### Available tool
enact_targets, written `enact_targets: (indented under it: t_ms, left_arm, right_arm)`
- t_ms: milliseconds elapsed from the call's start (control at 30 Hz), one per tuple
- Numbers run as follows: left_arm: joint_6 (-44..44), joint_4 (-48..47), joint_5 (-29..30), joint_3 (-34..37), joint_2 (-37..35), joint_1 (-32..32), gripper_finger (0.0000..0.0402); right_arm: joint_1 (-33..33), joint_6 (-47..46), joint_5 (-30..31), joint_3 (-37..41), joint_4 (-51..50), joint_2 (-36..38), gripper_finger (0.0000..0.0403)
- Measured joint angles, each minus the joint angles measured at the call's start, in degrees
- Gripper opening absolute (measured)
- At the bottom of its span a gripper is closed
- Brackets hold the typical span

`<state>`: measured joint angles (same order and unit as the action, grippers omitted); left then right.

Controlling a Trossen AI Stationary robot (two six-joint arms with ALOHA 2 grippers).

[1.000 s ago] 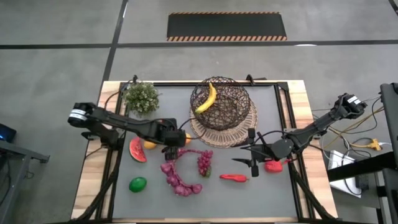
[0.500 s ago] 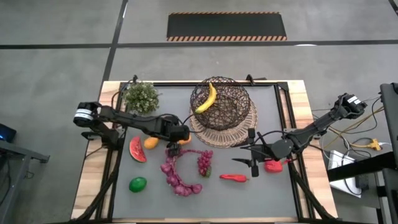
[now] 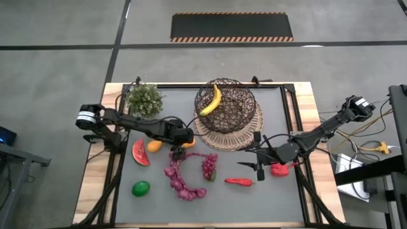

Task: Build produce basket
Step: Put the yellow mango into the black wire basket

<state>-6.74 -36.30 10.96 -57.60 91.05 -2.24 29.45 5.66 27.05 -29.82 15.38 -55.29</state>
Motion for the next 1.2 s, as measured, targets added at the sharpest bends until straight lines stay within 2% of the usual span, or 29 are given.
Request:
enact_targets:
  t_ms: [433,767,900,1200]
  left_arm:
    - [-2.94,3.27,-0.2,3.52,-0.08,0.0,0.0275]
    - [-3.15,3.21,-0.17,3.62,-0.11,-0.07,0.0206]
    - [-3.3,3.06,0.1,3.52,-0.2,-0.16,0.019]
    - [-3.28,2.76,6.8,2.4,-3.37,-2.88,0.0186]
  right_arm:
    - [-0.02,-1.23,0.0,0.82,0.22,0.0,0.0221]
    - [-0.02,-1.19,0.0,0.98,0.29,0.0,0.0221]
    - [-0.02,-1.11,0.01,1.02,0.35,0.0,0.0221]
    - [-0.02,-2.03,0.07,1.02,0.67,0.0,0.0221]
